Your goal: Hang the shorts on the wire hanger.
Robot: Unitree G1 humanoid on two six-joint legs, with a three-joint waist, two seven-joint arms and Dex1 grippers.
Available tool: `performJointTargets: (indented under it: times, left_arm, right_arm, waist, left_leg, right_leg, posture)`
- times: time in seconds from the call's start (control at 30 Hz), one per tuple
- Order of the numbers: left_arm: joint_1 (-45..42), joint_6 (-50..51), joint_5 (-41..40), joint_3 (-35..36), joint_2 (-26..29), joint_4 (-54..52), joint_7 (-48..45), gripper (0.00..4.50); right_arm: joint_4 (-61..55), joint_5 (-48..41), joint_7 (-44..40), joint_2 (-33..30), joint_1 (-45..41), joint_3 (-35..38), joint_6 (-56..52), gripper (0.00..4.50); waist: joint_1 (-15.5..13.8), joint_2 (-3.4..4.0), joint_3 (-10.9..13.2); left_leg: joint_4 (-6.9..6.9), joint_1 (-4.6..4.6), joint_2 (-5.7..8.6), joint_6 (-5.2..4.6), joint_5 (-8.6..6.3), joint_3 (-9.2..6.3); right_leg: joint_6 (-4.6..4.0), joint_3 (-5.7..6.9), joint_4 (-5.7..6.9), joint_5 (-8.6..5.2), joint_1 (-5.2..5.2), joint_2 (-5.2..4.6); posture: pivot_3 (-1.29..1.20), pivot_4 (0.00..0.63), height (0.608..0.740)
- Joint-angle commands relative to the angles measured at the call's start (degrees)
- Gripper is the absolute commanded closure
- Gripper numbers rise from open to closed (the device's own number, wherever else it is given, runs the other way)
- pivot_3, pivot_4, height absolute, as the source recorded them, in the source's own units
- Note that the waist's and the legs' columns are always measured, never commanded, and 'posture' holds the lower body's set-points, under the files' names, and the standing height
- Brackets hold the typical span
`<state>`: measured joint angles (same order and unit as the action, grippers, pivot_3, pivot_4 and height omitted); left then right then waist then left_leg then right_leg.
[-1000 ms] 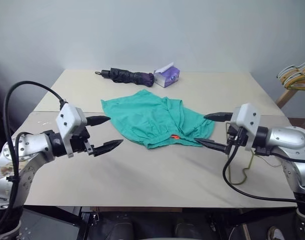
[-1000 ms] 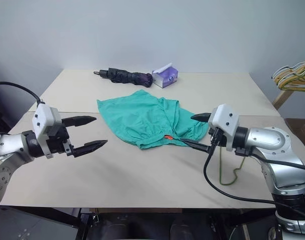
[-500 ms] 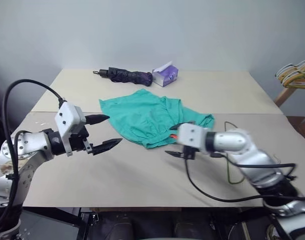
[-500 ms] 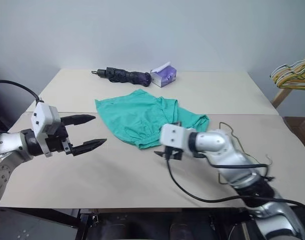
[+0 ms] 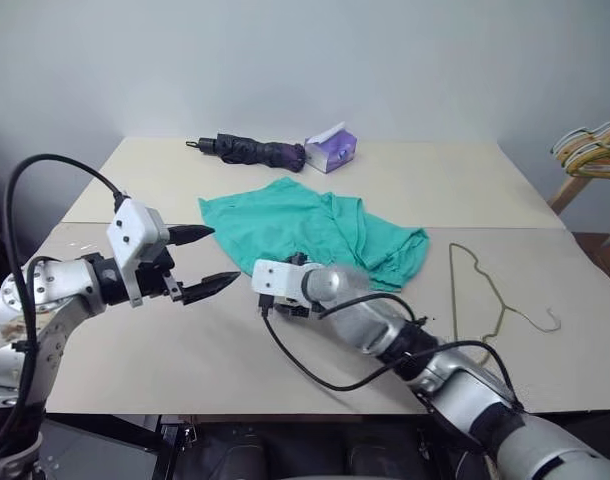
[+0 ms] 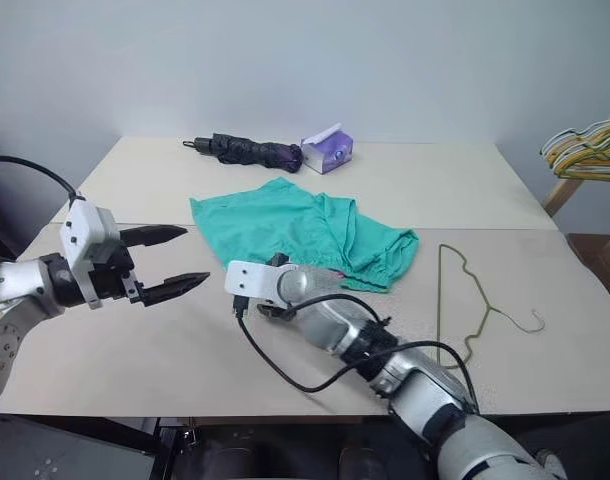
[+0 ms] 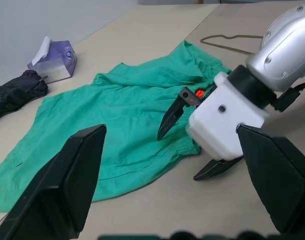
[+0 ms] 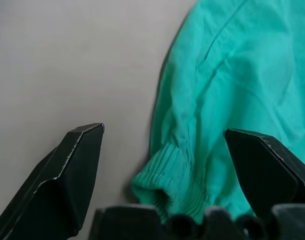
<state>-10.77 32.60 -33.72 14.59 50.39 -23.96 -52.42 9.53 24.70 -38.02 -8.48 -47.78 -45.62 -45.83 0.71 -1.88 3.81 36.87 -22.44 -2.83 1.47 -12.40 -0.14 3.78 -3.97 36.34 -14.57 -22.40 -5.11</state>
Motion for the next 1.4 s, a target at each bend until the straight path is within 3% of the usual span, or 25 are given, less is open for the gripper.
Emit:
performJointTargets:
  times: [0.03, 0.4, 0.63, 0.83, 1.0, 1.23, 1.4]
  left_arm:
    - [-1.38, -1.41, 0.38, 0.64, 0.83, -0.44, -0.34, 0.00]
    - [-1.33, -1.78, 1.17, -0.05, 0.04, -0.60, -0.43, 0.00]
    - [-1.61, -6.36, 7.20, -4.50, 0.72, 2.18, -1.32, 0.00]
    - [-3.55, -21.90, 21.84, -12.26, 3.81, 13.29, -3.50, 0.00]
    - [-7.69, -37.35, 33.64, -18.09, 4.48, 25.12, -2.26, 0.00]
    - [-12.24, -48.52, 44.44, -24.57, 1.27, 39.65, 2.20, 0.00]
    - [-17.48, -53.11, 51.02, -29.06, -3.20, 50.15, 6.49, 0.00]
  right_arm:
    - [3.25, 4.10, 1.56, -0.53, -2.16, -0.95, -1.63, 0.66]
    - [2.37, 7.07, 0.08, -2.56, -1.22, -0.94, 0.08, 4.41]
    - [-9.98, 6.85, -3.10, -12.03, 3.05, 1.96, 5.38, 4.48]
    - [-27.06, 0.45, -10.31, -27.36, 12.21, 10.57, 18.66, 4.48]
    - [-34.18, -7.36, -15.75, -36.17, 18.18, 20.85, 24.23, 4.48]
    - [-38.03, -15.05, -20.27, -40.43, 20.02, 30.76, 21.62, 4.48]
    - [-39.91, -16.57, -20.43, -40.86, 20.48, 32.79, 19.31, 4.48]
  waist:
    - [0.01, -0.02, -0.01]
    - [0.38, -0.02, -0.01]
    - [-0.02, -0.02, -0.01]
    - [0.13, -0.01, 0.00]
    - [0.48, -0.02, 0.00]
    - [1.49, -0.03, -0.01]
    - [1.82, -0.03, -0.10]
  left_leg:
    - [0.00, -0.01, 0.00, 0.01, 0.00, 0.00]
    - [-0.04, -0.02, 0.00, 0.03, -0.01, -0.01]
    - [-0.05, -0.09, 0.01, 0.03, -0.01, 0.00]
    - [-0.05, -0.20, 0.00, 0.04, -0.01, 0.00]
    - [-0.04, -0.21, 0.00, 0.04, -0.01, 0.02]
    - [-0.04, -0.20, -0.01, 0.03, -0.01, 0.02]
    - [0.03, -0.27, 0.00, 0.03, -0.01, 0.01]
  right_leg:
    - [0.00, 0.00, -0.01, 0.00, -0.01, 0.00]
    - [0.00, 0.01, 0.00, 0.00, -0.06, 0.02]
    - [0.01, 0.02, -0.10, -0.01, -0.07, -0.01]
    - [0.02, 0.02, -0.13, -0.02, -0.19, 0.00]
    - [0.03, 0.02, -0.18, -0.02, -0.19, 0.00]
    - [0.02, 0.02, -0.15, -0.01, -0.18, 0.00]
    - [0.04, 0.04, -0.12, 0.00, -0.18, 0.00]
  posture:
    - [0.06, 0.035, 0.740]
    - [0.05, 0.036, 0.740]
    - [0.03, 0.039, 0.740]
    - [0.00, 0.040, 0.740]
    - [-0.04, 0.031, 0.740]
    - [-0.09, 0.018, 0.740]
    - [-0.12, 0.006, 0.740]
